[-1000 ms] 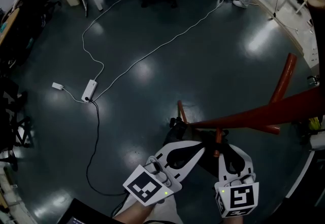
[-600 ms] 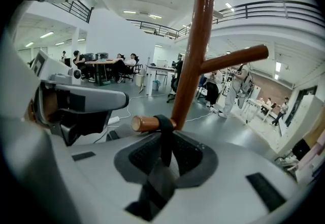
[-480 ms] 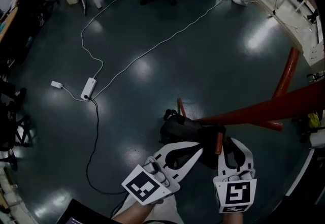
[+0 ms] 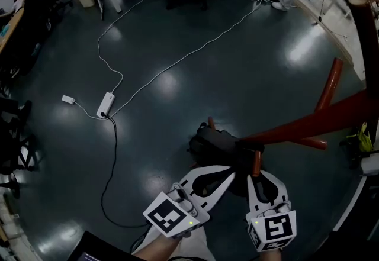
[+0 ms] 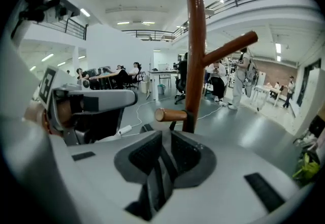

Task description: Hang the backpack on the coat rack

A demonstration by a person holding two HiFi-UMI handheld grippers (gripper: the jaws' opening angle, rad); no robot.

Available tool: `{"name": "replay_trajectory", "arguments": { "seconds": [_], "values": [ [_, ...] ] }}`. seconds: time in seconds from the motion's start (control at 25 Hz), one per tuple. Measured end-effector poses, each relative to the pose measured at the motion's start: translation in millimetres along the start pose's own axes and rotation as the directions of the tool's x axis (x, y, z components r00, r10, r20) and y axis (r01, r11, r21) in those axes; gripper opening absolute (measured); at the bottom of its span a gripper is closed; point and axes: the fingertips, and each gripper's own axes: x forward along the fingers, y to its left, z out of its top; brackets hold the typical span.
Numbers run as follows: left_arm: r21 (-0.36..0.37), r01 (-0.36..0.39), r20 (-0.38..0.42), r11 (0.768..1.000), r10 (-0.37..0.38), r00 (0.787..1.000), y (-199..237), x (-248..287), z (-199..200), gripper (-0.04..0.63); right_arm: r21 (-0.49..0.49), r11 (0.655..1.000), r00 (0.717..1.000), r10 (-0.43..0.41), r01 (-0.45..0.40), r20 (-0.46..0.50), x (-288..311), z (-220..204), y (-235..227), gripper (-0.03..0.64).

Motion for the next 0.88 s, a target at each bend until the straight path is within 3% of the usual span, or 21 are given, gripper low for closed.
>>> {"name": "replay_trajectory", "arguments": {
  "seconds": [0.12,0.2,0.36,0.56,0.88],
  "values": [
    [0.010,-0.003,-0.008,1.000,0.003,1.000,-1.4,-3.4,3.5,0.009,0.142,0.987,0.997,0.073,-0.072,0.002,-9.2,-4.7,9.7,0.049],
    [0.016,-0.009,-0.023,1.000,0.010,1.000,-1.2,-4.8,2.5,0.009,0.185,0.976,0.993,0.115,-0.111,-0.011,-17.3,-9.5,17.3,0.049],
    [0.023,-0.005,-0.052,1.000,0.006,0.999,-8.7,-7.9,9.4,0.009,0.164,0.980,0.992,0.122,-0.114,-0.039,-39.3,0.3,26.8,0.048],
    [0.074,0.048,-0.026,0.996,-0.046,0.999,-18.8,-7.1,18.1,0.009,0.158,0.982,0.994,0.105,-0.105,0.011,-51.4,25.1,36.4,0.040],
    [0.088,0.083,-0.001,0.993,-0.083,0.997,-36.9,-6.0,54.4,0.009,0.105,0.989,0.993,0.095,-0.101,0.063,-70.0,64.0,51.3,0.038]
  ]
}}
